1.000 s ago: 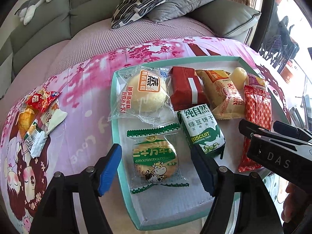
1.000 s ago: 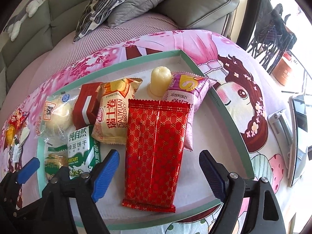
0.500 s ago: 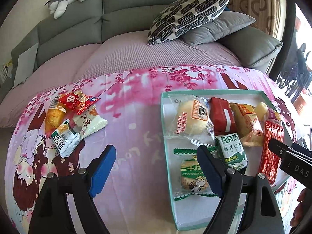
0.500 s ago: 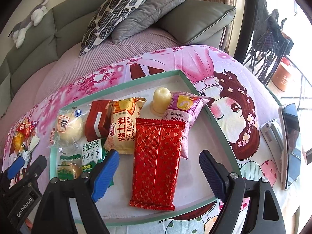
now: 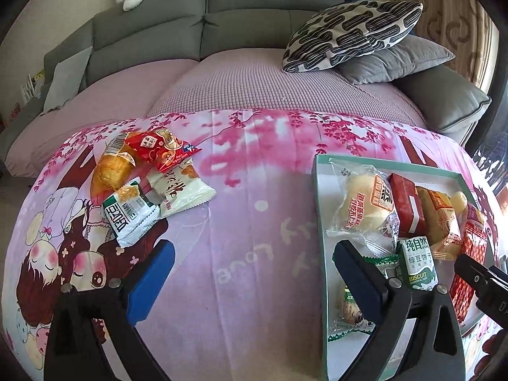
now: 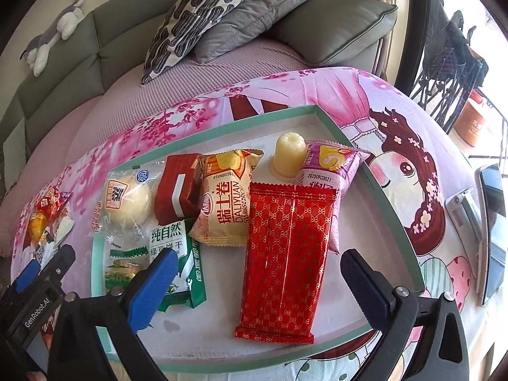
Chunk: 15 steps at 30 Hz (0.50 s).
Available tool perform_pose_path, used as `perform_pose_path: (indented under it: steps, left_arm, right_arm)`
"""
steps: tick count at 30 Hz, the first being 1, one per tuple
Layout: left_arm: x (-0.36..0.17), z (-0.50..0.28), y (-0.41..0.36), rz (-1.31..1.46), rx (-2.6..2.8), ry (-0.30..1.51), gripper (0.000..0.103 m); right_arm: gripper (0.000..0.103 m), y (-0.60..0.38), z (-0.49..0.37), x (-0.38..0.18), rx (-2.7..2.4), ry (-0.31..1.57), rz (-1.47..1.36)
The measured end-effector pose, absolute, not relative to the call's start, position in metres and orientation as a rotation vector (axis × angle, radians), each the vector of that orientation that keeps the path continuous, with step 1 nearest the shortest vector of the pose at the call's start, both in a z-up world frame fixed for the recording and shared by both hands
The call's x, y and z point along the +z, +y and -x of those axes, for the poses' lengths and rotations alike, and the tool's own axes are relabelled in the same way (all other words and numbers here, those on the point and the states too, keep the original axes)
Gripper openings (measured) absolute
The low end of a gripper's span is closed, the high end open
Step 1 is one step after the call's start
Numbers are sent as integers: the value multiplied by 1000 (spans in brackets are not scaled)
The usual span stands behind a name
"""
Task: Organize snacks
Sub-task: 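Move both grippers away from the tray toward the remaining snacks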
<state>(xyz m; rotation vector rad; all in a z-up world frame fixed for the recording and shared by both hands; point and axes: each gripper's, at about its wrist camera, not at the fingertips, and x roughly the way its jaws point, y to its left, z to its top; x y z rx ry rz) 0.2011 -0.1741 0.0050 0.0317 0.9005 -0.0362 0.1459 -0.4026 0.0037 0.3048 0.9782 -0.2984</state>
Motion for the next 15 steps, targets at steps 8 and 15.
perform_pose_path:
  steps: [8, 15]
  left_arm:
    - [0, -212, -167, -50, -4, 907, 100]
    - [5, -213, -161, -56, 34, 892, 100]
  right_arm:
    - [103, -392, -155, -1, -288, 996, -294]
    - [103, -385, -156, 2, -256, 987, -278]
